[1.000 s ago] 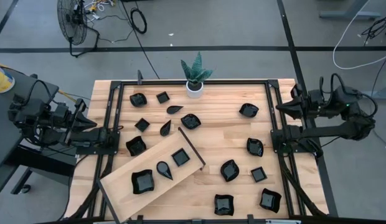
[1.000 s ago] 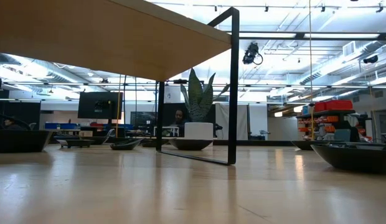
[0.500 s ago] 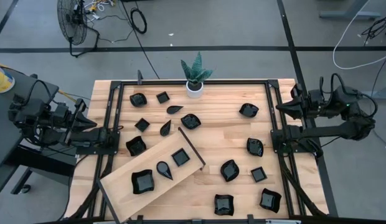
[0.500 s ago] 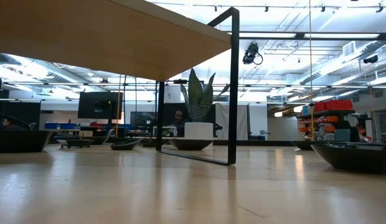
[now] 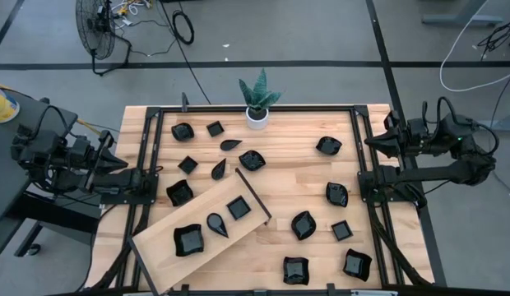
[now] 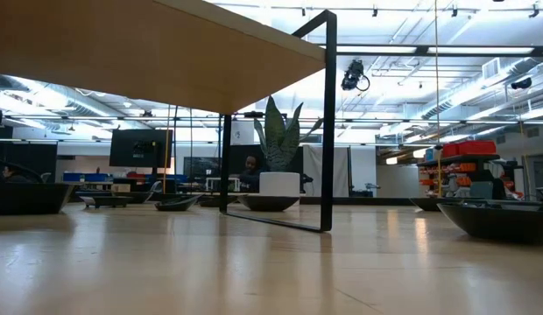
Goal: Pick & Place Mini shaped plates
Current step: Put the black distorted square plate on the shelf
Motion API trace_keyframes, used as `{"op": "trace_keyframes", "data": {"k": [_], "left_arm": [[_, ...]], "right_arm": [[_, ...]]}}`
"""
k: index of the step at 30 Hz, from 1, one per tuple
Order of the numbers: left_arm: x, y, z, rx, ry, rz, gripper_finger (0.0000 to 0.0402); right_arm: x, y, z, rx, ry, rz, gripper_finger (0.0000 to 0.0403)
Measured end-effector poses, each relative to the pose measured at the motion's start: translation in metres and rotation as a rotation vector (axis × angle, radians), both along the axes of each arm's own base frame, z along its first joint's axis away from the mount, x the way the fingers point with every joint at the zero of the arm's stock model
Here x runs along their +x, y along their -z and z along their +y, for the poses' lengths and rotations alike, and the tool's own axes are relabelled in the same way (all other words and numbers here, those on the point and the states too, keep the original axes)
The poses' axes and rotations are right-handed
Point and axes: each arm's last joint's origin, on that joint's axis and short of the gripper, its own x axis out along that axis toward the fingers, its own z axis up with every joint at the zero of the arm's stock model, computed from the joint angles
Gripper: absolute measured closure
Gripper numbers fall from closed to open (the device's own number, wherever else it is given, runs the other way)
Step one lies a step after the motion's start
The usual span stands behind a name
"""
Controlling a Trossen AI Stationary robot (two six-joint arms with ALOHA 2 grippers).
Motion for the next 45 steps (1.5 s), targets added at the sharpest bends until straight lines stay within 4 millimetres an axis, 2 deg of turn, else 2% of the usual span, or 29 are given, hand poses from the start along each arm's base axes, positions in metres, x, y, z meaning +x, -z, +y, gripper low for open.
{"op": "trace_keyframes", "data": {"k": [11,18,24,34,45], "left_arm": [[0.007,-0.003,0.000,-0.123,0.007,0.009,0.0383],[0.034,-0.019,-0.001,-0.117,0.045,0.027,0.0387],[0.064,-0.025,-0.003,-0.124,0.091,0.123,0.0396],[0.109,-0.036,-0.008,-0.151,0.267,0.177,0.0397],[0.140,-0.052,-0.009,-0.061,0.329,0.225,0.0398]], "right_arm": [[0.000,0.000,0.000,0.000,0.000,0.001,0.0401],[0.000,0.000,0.000,0.000,0.000,0.001,0.0401],[0.000,0.000,0.000,0.000,0.000,0.001,0.0401],[0.000,0.000,0.000,0.000,0.000,0.001,0.0401],[0.000,0.000,0.000,0.000,0.000,0.001,0.0401]]}}
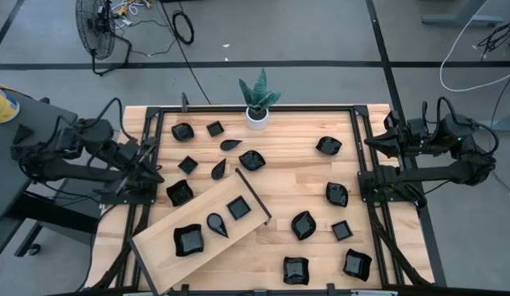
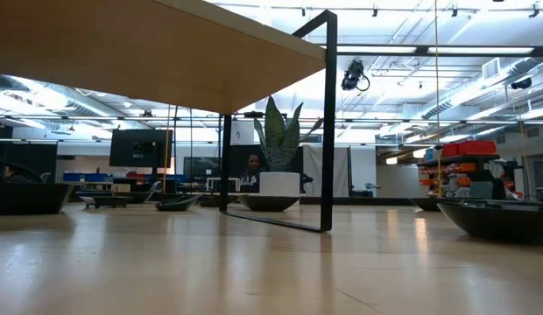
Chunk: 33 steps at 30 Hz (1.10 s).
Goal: Pick & Place Mini shaped plates
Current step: Put the black distorted square plate on the shelf
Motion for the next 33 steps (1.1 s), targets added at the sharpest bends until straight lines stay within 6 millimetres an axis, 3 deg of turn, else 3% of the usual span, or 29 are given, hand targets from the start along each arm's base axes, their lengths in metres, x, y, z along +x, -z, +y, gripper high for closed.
{"op": "trace_keyframes", "data": {"k": [6,17,33], "left_arm": [[0.018,-0.007,-0.006,0.014,0.067,0.038,0.0398],[0.040,0.003,-0.028,0.032,0.124,0.169,0.0397],[0.066,0.032,-0.082,0.176,0.239,0.385,0.0397]], "right_arm": [[0.000,0.000,0.000,0.000,0.000,0.000,0.0401],[0.000,0.000,0.000,0.000,0.000,0.000,0.0401],[0.000,0.000,0.000,0.000,0.000,0.000,0.0401]]}}
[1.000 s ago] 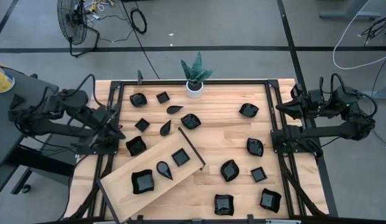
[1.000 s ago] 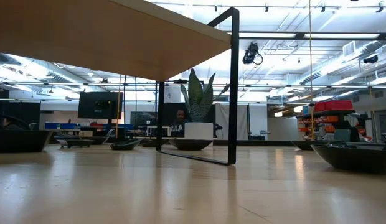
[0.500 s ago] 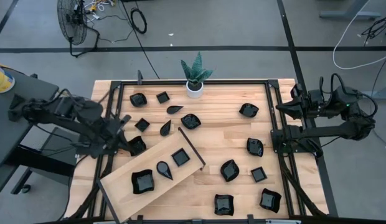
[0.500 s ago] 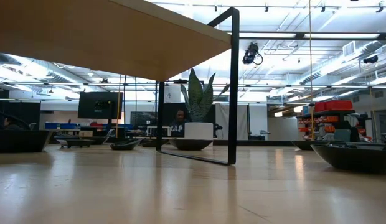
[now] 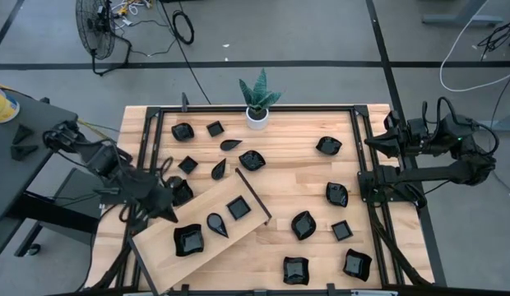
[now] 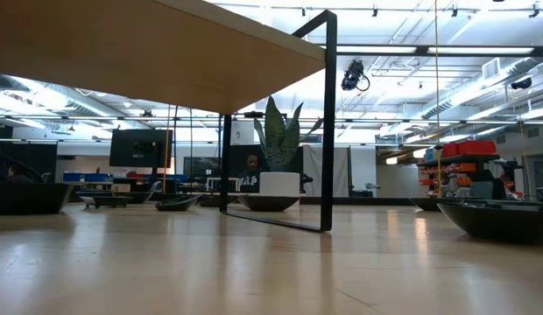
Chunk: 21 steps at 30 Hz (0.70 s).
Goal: Pick & Place Mini shaped plates
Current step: Put the black distorted square plate on the shelf
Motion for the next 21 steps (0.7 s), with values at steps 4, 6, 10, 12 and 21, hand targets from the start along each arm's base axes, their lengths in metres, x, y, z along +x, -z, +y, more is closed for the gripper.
{"op": "trace_keyframes", "data": {"k": [4,6,10,12,21], "left_arm": [[0.002,0.004,-0.010,0.019,0.034,0.016,0.0399],[0.004,0.006,-0.014,0.026,0.050,0.026,0.0399],[0.004,0.010,-0.025,0.043,0.095,0.045,0.0398],[0.002,0.012,-0.030,0.055,0.127,0.048,0.0399],[-0.014,0.014,-0.048,0.104,0.195,0.022,0.0398]], "right_arm": [[0.000,0.000,0.000,0.000,0.000,0.000,0.0401],[0.000,0.000,0.000,0.000,0.000,0.000,0.0401],[0.000,0.000,0.000,0.000,0.000,0.000,0.0401],[0.000,0.000,0.000,0.000,0.000,0.000,0.0401],[0.000,0.000,0.000,0.000,0.000,0.000,0.0401]]}}
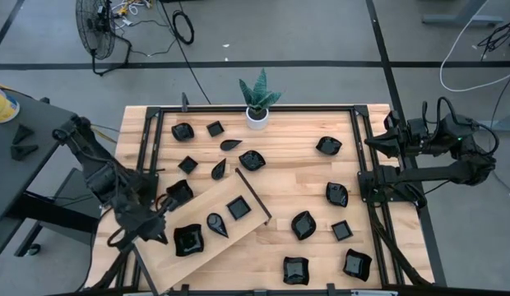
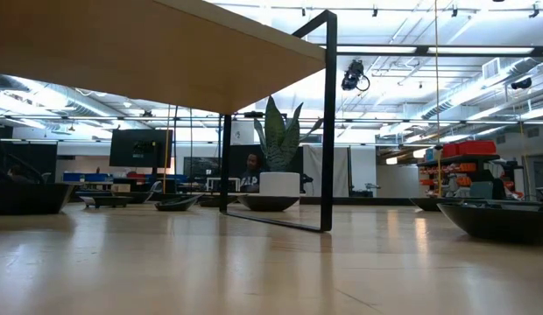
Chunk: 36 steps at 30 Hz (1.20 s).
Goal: Pick & Place Mini shaped plates
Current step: Put the black distorted square plate on the shelf
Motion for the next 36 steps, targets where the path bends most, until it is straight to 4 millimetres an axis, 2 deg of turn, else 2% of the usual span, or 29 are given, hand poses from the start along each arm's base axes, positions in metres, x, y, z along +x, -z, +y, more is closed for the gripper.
{"op": "trace_keyframes", "data": {"k": [10,16,28,36], "left_arm": [[0.000,0.000,0.001,0.075,-0.166,-0.093,0.0398],[0.006,0.007,-0.006,0.214,-0.066,-0.153,0.0396],[0.018,0.029,-0.021,0.387,0.139,-0.122,0.0395],[0.024,0.037,-0.026,0.444,0.144,-0.107,0.0396]], "right_arm": [[0.000,0.000,0.000,0.000,0.000,0.000,0.0401],[0.000,0.000,0.000,0.000,0.000,0.000,0.0401],[0.000,0.000,0.000,0.000,0.000,0.000,0.0401],[0.000,0.000,0.000,0.000,0.000,0.000,0.0401]]}}
